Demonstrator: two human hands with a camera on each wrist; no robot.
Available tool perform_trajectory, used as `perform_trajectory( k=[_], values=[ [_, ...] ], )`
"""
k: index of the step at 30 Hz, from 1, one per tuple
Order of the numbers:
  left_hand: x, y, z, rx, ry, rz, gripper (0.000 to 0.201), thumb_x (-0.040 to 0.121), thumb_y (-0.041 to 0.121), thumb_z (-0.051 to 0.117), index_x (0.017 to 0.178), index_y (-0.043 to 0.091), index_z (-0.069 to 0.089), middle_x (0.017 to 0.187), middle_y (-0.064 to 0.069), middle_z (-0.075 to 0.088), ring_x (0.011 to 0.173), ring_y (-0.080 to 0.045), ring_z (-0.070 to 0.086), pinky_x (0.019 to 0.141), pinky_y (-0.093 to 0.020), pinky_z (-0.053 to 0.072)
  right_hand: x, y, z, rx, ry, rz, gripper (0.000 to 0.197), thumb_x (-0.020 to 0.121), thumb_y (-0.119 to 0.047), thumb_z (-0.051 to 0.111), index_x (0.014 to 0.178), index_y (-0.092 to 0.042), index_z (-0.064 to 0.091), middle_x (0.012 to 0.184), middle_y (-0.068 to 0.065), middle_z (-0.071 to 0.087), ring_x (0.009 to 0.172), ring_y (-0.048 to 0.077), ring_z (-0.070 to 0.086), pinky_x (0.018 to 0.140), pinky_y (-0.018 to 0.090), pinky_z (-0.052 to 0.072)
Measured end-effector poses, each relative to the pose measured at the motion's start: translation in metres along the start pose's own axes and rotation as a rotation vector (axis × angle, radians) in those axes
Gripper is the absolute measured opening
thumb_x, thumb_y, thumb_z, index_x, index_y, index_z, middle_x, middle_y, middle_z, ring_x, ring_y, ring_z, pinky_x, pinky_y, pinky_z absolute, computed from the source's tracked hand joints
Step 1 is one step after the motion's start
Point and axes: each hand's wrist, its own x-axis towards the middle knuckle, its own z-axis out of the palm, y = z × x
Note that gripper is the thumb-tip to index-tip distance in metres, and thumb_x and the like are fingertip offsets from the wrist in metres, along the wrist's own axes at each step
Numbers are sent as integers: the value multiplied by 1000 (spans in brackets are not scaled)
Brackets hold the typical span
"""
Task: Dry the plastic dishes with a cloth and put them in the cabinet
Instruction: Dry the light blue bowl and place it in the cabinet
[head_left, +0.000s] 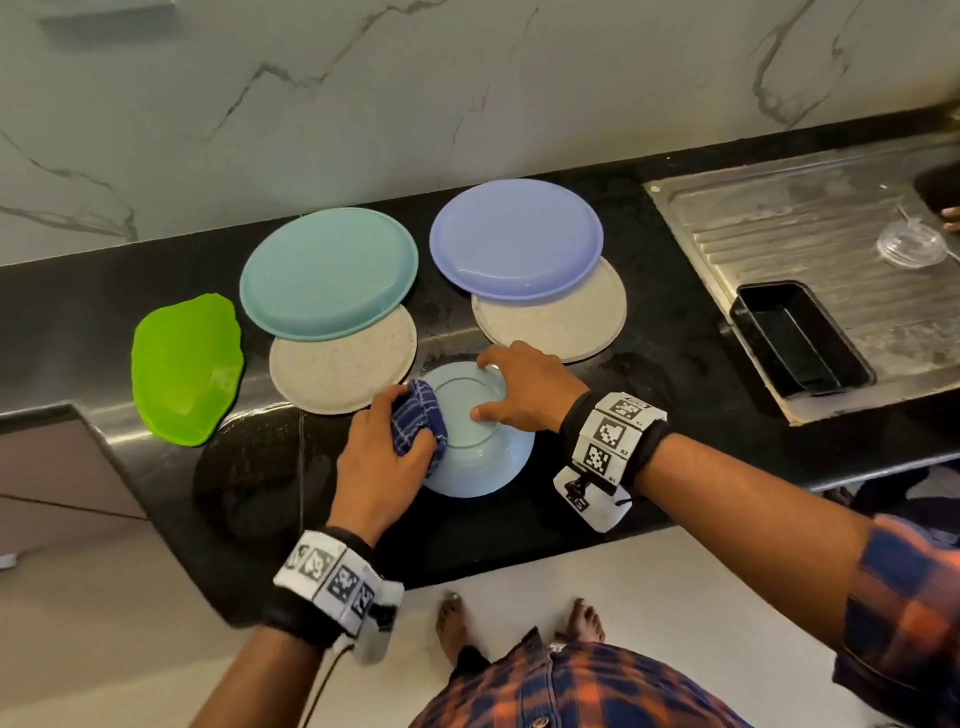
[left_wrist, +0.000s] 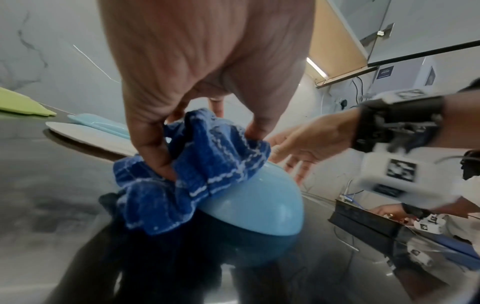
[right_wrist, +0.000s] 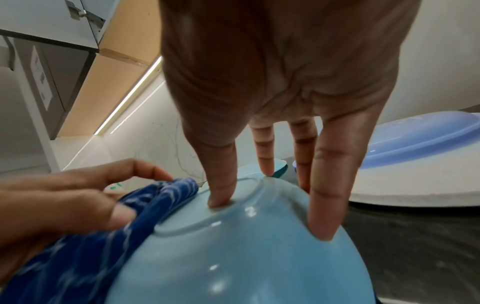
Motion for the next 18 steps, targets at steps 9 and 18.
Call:
perform_trajectory(
  k=[9,18],
  values=[
    [-65,17,49,50,192,51,61,79,21,73,131,30,42,115,-1,43,92,-23,52,84,-39,48,27,-16,-30,-231,-158,-88,76,67,-59,83,129,-23,57,129,3,61,113,26,57,86,32,43],
    [-81,14,77,519,225,459,54,82,0,54,131,21,57,119,-12,58,91,-34,51,78,-47,51,44,-46,-52,-476,-266,-208,57,57,-53,91,83,-12,61,67,2,64,63,23,62,62,31,52]
  ],
)
